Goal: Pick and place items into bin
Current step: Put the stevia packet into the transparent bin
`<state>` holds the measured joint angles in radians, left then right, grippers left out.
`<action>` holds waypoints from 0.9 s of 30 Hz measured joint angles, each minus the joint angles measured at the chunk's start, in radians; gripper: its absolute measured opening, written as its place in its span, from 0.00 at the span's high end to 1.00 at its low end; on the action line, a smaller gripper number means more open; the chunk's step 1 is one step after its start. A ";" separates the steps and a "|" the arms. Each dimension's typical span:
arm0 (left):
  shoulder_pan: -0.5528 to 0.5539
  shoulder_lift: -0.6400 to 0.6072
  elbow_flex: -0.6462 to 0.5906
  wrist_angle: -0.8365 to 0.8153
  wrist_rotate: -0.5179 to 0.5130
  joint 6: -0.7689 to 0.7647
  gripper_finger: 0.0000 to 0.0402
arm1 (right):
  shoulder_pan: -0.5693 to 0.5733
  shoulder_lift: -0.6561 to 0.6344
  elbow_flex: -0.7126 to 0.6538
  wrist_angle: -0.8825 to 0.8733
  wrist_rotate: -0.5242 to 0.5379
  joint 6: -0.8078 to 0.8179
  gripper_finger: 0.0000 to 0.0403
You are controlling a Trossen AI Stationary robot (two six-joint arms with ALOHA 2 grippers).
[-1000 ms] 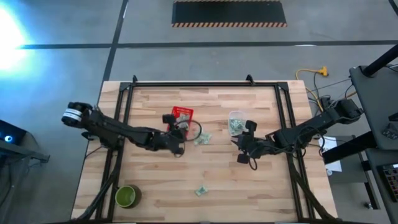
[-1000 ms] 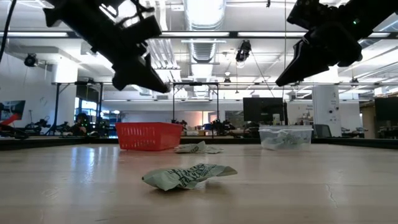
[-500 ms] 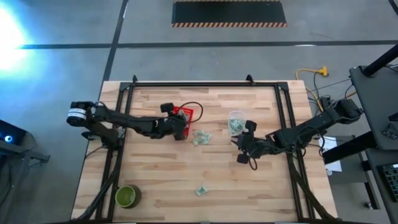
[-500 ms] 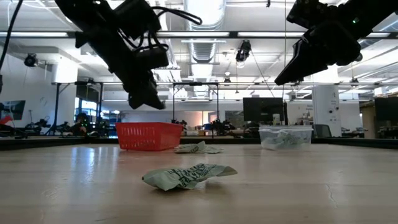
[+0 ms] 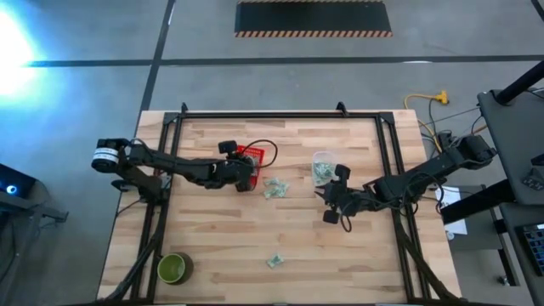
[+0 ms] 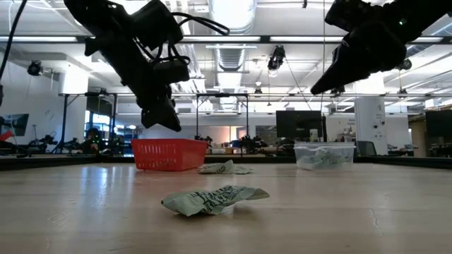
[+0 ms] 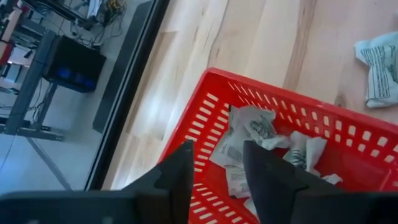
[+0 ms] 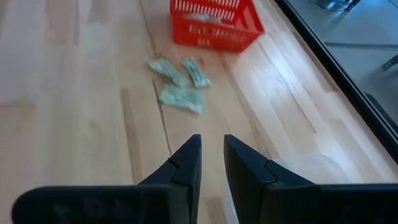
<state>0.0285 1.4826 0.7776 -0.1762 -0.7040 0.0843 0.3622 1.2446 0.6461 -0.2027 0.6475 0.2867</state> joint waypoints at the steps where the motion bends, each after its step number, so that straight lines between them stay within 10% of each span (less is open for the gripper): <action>1: -0.004 0.000 0.000 0.000 0.000 -0.001 0.69 | 0.000 0.002 -0.005 0.028 0.000 0.000 0.85; 16: -0.240 -0.175 0.037 -0.171 0.147 -0.146 0.67 | -0.014 0.283 -0.017 0.546 -0.110 -0.400 0.81; 27: -0.537 -0.193 0.005 -0.126 0.241 -0.255 0.67 | -0.212 0.444 0.100 0.559 -0.365 -0.298 0.77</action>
<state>-0.5083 1.2900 0.7826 -0.3018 -0.4629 -0.1703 0.1504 1.6890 0.7457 0.3559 0.2823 -0.0111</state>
